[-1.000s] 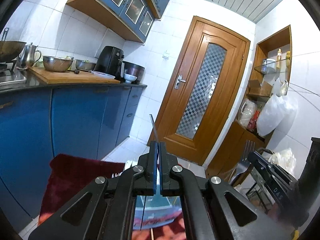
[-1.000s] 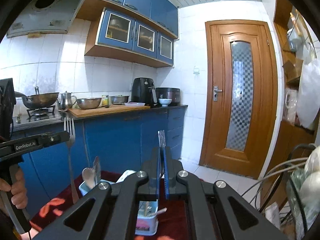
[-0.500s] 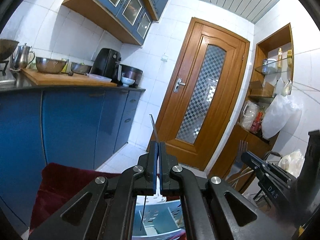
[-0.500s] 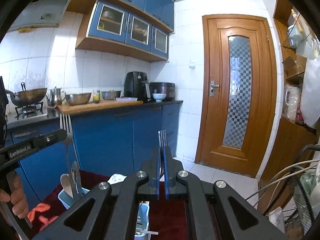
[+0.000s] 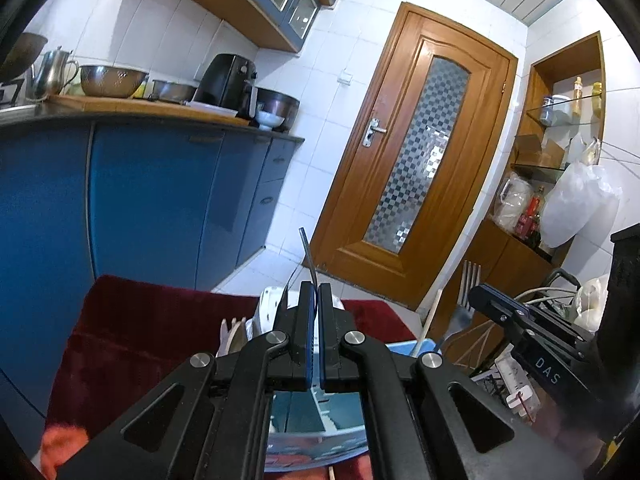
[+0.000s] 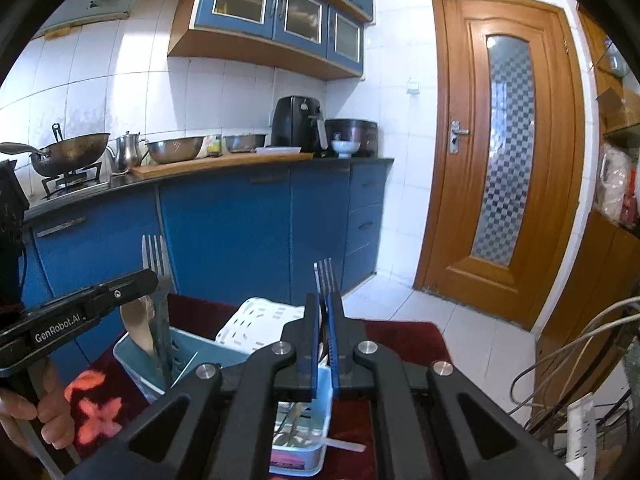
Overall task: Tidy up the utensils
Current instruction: 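Open the left tool releasing its fork in while the right tool releases its fork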
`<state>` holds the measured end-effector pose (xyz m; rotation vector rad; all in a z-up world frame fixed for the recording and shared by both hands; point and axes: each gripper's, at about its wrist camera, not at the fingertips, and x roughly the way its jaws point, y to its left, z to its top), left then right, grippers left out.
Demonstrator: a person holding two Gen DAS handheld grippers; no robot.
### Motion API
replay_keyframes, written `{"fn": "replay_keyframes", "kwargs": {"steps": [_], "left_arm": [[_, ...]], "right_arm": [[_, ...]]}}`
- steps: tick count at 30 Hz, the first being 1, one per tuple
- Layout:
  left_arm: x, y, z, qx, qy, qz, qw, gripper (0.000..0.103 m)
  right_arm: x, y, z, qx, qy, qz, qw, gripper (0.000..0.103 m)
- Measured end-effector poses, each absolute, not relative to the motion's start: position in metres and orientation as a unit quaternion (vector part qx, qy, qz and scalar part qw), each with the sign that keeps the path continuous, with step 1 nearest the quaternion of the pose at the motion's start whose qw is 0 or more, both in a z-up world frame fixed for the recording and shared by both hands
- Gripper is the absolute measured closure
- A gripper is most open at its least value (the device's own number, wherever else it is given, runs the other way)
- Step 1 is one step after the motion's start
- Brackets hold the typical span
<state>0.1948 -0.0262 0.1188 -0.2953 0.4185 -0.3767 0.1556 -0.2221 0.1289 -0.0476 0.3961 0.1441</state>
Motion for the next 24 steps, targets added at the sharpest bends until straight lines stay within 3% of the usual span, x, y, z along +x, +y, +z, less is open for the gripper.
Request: {"fn": "replay_keyframes", "kwargs": {"steps": [6, 10, 15, 24], "left_arm": [[0.193, -0.021, 0.11, -0.152, 0.229, -0.183, 0.944, 0.102], [0.188, -0.017, 0.113, -0.164, 0.238, -0.196, 0.937, 0.083], [0.174, -0.013, 0.123, -0.159, 0.237, -0.202, 0.937, 0.072], [0.144, -0.006, 0.134, -0.137, 0.249, -0.184, 0.941, 0.071]], "right_arm": [[0.154, -0.227, 0.131, 0.008, 0.202, 0.083, 0.976, 0.095], [0.145, -0.227, 0.139, 0.009, 0.189, 0.083, 0.978, 0.094], [0.128, -0.23, 0.151, 0.023, 0.182, 0.09, 0.979, 0.09], [0.092, -0.231, 0.155, 0.046, 0.2, 0.113, 0.972, 0.085]]}}
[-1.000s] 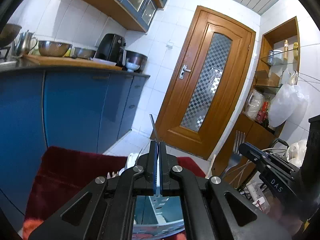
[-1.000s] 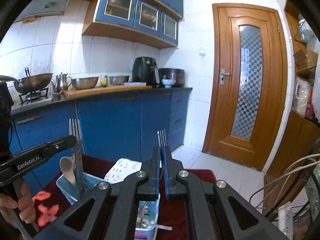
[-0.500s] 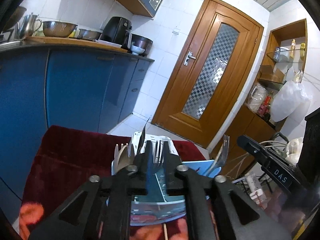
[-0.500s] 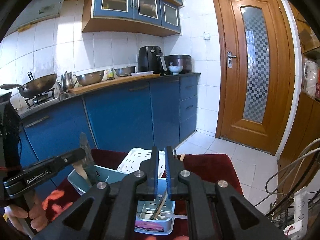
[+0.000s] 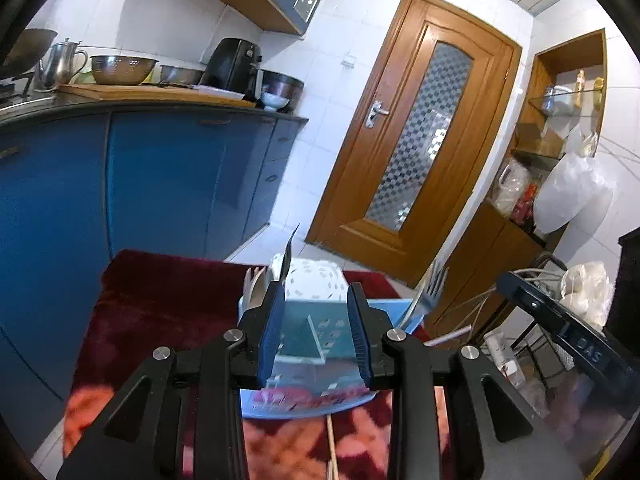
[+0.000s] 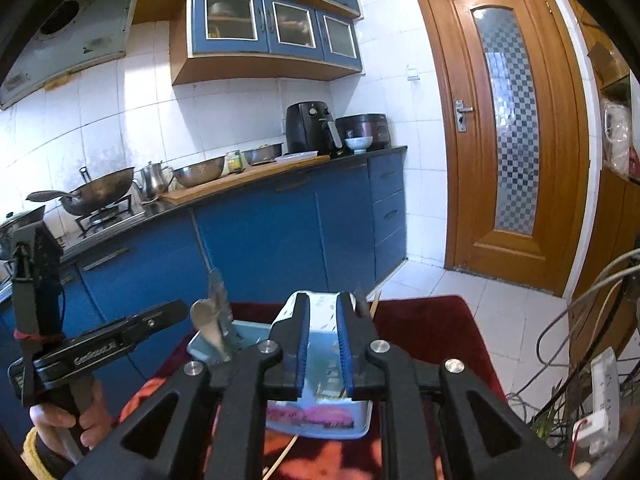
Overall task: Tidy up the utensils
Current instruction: 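Open the left tool releasing its fork in while the right tool releases its fork, then move back to the rug and grasp a wooden chopstick with the left tool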
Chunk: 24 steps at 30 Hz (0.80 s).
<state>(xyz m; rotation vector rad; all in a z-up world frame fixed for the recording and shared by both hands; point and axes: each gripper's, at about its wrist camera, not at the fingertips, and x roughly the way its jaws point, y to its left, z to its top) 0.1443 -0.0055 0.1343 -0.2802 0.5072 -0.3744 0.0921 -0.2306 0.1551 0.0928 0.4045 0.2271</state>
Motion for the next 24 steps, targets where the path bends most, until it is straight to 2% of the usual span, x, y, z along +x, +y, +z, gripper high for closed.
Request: {"fn": "replay_keyframes", "kwargs": {"steps": [5, 15, 24], "left_arm": [[0.125, -0.001, 0.134, -0.122, 0.266, -0.167, 0.942, 0.07], [0.087, 0.007, 0.129, -0.098, 0.284, -0.147, 0.942, 0.058], [0.057, 0.013, 0.109, -0.09, 0.309, -0.14, 0.936, 0.057]], "right_arm": [[0.068, -0.227, 0.156, 0.04, 0.2, 0.119, 0.972, 0.08], [0.028, -0.224, 0.143, 0.057, 0.208, 0.131, 0.968, 0.071], [-0.001, -0.224, 0.119, 0.086, 0.231, 0.131, 0.96, 0.064]]}}
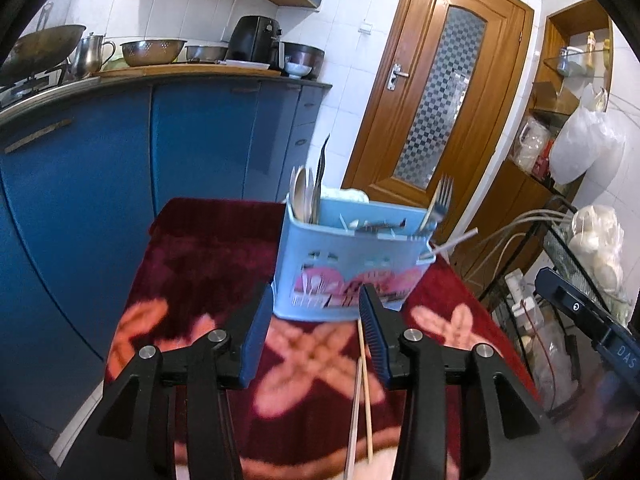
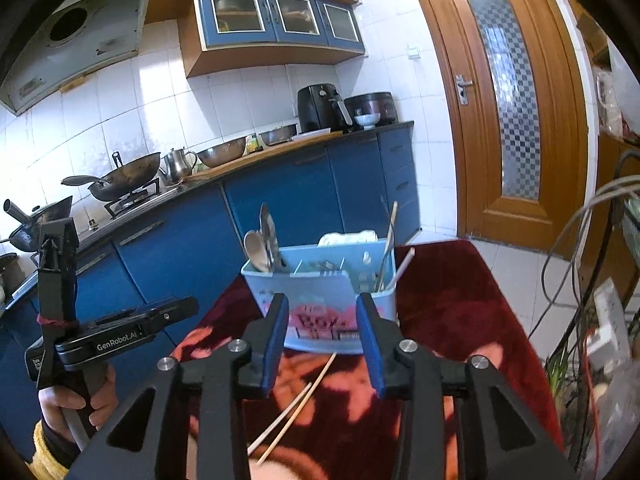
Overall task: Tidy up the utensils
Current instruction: 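Move back to the rug and grasp a wooden chopstick with the left tool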
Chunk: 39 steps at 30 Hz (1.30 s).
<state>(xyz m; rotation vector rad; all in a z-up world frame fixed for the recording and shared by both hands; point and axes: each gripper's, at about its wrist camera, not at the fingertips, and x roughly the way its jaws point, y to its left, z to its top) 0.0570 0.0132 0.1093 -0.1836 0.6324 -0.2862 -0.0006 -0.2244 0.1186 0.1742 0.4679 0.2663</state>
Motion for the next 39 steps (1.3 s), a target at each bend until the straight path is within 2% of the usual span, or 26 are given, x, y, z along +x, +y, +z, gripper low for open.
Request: {"fn": "replay_keyframes", "kwargs": {"steps": [8, 39], "left_arm": [[0.039, 0.01, 0.086, -0.084, 0.335, -0.144, 0.927, 0.057], [0.055, -0.063, -0.01, 0.046, 0.459, -0.157, 0.873, 0.057]], "right_arm": [[-0.017, -0.228, 0.1, 0.096, 0.246, 0.121, 0.957, 0.059], [-0.018, -0.269, 0.036, 0.153, 0.302, 0.081, 0.938, 0.059]]}}
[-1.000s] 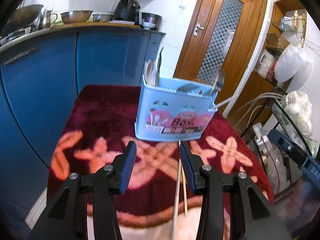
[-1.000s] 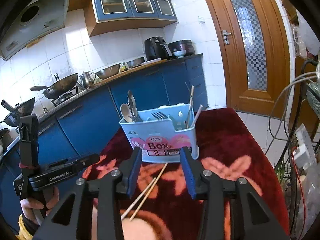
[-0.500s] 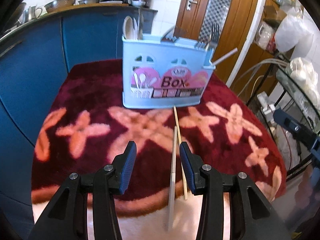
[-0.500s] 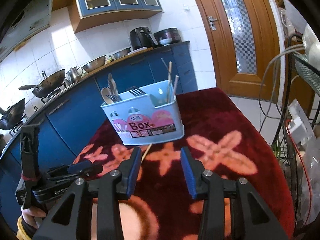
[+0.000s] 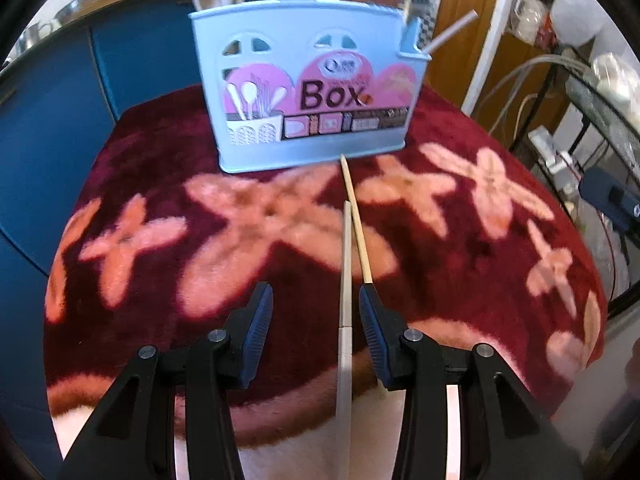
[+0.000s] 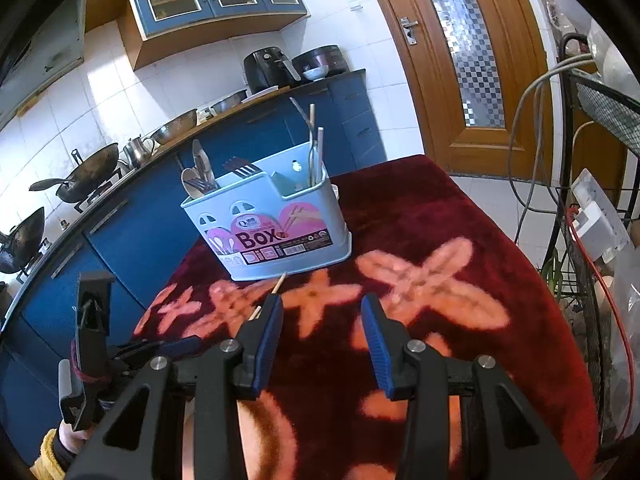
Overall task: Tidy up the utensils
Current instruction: 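Move back to the rug and grasp a wooden chopstick with the left tool, then grasp the last wooden chopstick with the right tool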
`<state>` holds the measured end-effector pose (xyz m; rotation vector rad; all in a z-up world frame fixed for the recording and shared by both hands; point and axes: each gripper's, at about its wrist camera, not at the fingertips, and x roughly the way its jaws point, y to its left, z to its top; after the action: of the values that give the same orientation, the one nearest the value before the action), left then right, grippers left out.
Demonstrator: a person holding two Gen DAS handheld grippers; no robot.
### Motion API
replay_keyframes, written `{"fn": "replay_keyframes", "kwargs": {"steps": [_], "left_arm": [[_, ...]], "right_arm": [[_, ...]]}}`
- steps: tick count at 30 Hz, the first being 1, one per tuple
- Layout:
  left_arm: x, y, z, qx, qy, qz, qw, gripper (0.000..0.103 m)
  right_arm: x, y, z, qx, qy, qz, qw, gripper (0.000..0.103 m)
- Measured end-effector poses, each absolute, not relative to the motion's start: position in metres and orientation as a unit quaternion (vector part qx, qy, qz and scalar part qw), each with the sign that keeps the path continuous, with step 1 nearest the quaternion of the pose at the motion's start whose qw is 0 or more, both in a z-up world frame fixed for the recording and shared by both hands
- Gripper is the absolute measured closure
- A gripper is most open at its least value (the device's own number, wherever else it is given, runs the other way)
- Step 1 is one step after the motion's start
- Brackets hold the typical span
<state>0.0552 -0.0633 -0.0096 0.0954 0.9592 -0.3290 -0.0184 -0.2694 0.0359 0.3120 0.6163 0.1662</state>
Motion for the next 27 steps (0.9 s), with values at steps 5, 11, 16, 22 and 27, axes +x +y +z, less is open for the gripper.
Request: {"fn": "replay_keyframes", "kwargs": {"steps": [5, 11, 16, 22, 27], "left_arm": [[0.061, -0.072, -0.016, 0.063, 0.461, -0.15, 0.872, 0.057], [0.076, -0.076, -0.018, 0.067, 0.46, -0.146, 0.873, 0.057], [0.082, -0.082, -0.02, 0.073, 0.457, -0.166, 0.871, 0.079], [0.085, -0.077, -0.016, 0.037, 0.453, -0.184, 0.872, 0.1], [0.086, -0.053, -0.007, -0.009, 0.431, -0.167, 0.887, 0.1]], "right_arm": [[-0.015, -0.274, 0.028, 0.162, 0.309, 0.08, 0.934, 0.059], [-0.013, -0.276, 0.022, 0.167, 0.317, 0.08, 0.93, 0.059], [-0.009, -0.276, 0.017, 0.167, 0.323, 0.082, 0.928, 0.059], [-0.002, -0.272, 0.011, 0.164, 0.336, 0.087, 0.923, 0.058], [0.005, -0.258, 0.012, 0.146, 0.347, 0.097, 0.921, 0.058]]}}
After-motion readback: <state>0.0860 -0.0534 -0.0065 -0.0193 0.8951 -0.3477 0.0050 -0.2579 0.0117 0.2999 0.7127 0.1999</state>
